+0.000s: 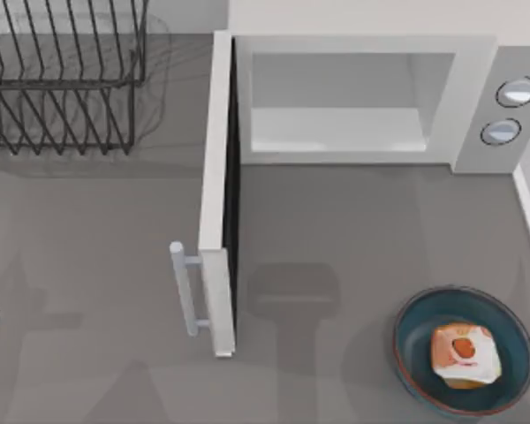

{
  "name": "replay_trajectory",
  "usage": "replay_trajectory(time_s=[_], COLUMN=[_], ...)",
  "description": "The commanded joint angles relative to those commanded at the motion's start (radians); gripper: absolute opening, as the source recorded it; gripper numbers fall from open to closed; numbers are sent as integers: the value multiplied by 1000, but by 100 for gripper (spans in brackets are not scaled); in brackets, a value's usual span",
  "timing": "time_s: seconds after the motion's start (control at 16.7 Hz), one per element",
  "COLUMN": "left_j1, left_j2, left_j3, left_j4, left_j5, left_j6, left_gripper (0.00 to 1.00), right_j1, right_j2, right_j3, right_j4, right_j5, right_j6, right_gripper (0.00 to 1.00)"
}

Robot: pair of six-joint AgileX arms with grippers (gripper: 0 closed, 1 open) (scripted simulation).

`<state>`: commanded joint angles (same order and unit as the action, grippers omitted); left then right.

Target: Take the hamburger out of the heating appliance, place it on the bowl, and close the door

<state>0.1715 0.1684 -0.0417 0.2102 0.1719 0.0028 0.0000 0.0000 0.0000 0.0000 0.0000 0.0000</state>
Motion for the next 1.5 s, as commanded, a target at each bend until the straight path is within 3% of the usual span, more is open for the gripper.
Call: replay_trajectory(time_s=[0.24, 0.54, 1.08, 1.38, 1.5], left_j1=[89, 92, 173, 174, 212], left_j2=[87, 99, -164, -165, -138], left_j3=[-22, -9, 18, 18, 27], left_j4=[109, 107, -183, -185, -168], left_j5=[89, 92, 171, 175, 213], left_j6=[1, 2, -2, -2, -1], left_gripper=[0, 0, 0, 0, 0], right_j1=[0, 0, 0, 0, 0], right_j2=[0, 0, 0, 0, 0], right_j3=[0, 0, 0, 0, 0], right_j4=[0, 0, 0, 0, 0], right_j5=[0, 0, 0, 0, 0], right_j6=[0, 0, 0, 0, 0], right_gripper=[100, 100, 100, 100, 100])
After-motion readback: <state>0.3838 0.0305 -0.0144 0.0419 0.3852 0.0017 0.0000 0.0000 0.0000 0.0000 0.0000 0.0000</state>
